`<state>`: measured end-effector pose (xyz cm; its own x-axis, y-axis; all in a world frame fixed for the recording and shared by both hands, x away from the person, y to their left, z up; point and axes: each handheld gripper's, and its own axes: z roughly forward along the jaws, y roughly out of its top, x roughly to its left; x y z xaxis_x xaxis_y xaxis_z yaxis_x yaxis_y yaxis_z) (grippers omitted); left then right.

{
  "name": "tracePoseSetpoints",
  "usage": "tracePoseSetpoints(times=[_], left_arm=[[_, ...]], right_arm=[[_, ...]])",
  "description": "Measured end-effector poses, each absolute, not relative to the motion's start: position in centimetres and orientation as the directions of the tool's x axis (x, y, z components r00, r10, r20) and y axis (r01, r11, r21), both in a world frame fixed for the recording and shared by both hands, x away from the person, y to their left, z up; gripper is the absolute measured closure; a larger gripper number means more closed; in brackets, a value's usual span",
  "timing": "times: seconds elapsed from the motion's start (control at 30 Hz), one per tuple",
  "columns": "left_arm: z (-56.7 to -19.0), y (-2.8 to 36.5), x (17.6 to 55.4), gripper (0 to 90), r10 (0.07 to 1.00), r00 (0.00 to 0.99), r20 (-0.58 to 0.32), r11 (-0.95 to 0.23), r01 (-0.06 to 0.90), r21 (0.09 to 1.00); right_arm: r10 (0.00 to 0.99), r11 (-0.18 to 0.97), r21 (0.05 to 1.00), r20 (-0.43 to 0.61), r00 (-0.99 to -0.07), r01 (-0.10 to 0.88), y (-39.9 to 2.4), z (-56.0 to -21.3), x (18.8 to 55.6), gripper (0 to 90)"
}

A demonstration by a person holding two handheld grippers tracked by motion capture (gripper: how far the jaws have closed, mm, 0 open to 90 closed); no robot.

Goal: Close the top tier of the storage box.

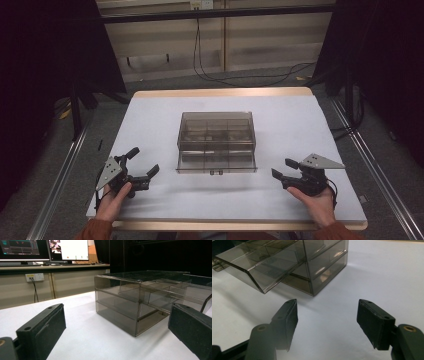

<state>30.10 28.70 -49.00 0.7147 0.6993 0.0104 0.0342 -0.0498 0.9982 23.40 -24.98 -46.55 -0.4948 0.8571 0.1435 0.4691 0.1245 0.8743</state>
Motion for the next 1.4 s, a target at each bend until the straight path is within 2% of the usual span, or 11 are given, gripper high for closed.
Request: tracePoseSetpoints(times=[0.2,0.5,0.63,0.9,1.03,1.07,1.4], left_arm=[[-49.0,28.6,30.1,1.2,0.700,0.714,-0.005,-0.032,0.038,0.999],[-49.0,28.7,30.1,1.2,0.697,0.717,-0.001,-0.039,0.040,0.998],[-49.0,28.6,30.1,1.2,0.701,0.713,-0.001,-0.036,0.037,0.999],[-49.0,28.7,30.1,1.2,0.697,0.717,0.006,-0.046,0.037,0.998],[-49.0,28.7,30.1,1.2,0.702,0.712,0.006,-0.047,0.037,0.998],[-49.0,28.7,30.1,1.2,0.697,0.717,0.003,-0.044,0.039,0.998],[-49.0,28.6,30.1,1.2,0.702,0.712,-0.004,-0.031,0.037,0.999]], right_arm=[[0.843,0.123,0.879,0.153,-0.516,0.461,-24.8,-46.4,23.2,36.8],[0.810,0.137,0.873,0.174,-0.561,0.468,-24.2,-46.3,22.9,48.0],[0.788,0.148,0.869,0.184,-0.587,0.472,-23.7,-46.1,22.6,55.5],[0.738,0.183,0.859,0.201,-0.645,0.478,-22.9,-45.9,22.1,76.3],[0.719,0.197,0.852,0.211,-0.662,0.486,-22.7,-45.9,22.0,79.5],[0.710,0.209,0.848,0.211,-0.672,0.487,-22.5,-46.0,22.0,83.0],[0.670,0.232,0.837,0.232,-0.706,0.495,-21.8,-46.0,21.7,90.0]])
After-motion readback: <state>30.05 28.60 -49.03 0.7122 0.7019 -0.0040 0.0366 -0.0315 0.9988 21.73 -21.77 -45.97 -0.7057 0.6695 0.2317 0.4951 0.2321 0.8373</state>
